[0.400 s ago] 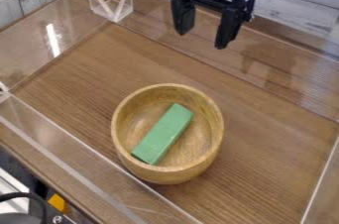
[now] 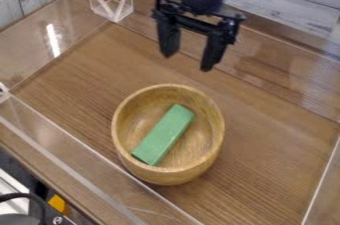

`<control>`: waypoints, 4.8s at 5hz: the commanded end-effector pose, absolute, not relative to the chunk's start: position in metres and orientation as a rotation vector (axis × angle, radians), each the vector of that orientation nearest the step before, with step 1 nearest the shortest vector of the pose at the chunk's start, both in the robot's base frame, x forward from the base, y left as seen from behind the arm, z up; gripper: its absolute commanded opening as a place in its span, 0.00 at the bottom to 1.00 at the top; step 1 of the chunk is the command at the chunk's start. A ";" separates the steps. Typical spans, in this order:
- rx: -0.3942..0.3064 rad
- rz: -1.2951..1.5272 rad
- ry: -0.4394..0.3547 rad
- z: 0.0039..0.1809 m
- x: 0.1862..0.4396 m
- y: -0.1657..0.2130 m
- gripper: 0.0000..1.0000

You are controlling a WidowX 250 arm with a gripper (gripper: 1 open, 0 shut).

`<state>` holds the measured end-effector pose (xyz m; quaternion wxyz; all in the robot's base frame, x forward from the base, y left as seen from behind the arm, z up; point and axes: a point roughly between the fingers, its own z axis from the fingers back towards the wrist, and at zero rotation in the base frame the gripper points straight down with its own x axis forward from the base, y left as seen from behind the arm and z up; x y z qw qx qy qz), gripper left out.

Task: Remove the green block from inside the brown bowl and put it on the table

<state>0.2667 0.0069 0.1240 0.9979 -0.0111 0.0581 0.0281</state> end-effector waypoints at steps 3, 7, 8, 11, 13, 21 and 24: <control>-0.019 0.044 0.051 0.130 0.219 0.032 1.00; -0.006 0.123 0.034 0.124 0.197 0.014 1.00; -0.005 0.123 0.032 0.119 0.204 0.016 1.00; -0.001 0.134 0.034 0.102 0.210 0.013 1.00; 0.000 0.209 0.025 0.089 0.204 0.034 1.00; 0.019 0.124 -0.006 0.033 0.183 -0.001 1.00; 0.008 0.023 -0.008 0.031 0.192 0.003 0.00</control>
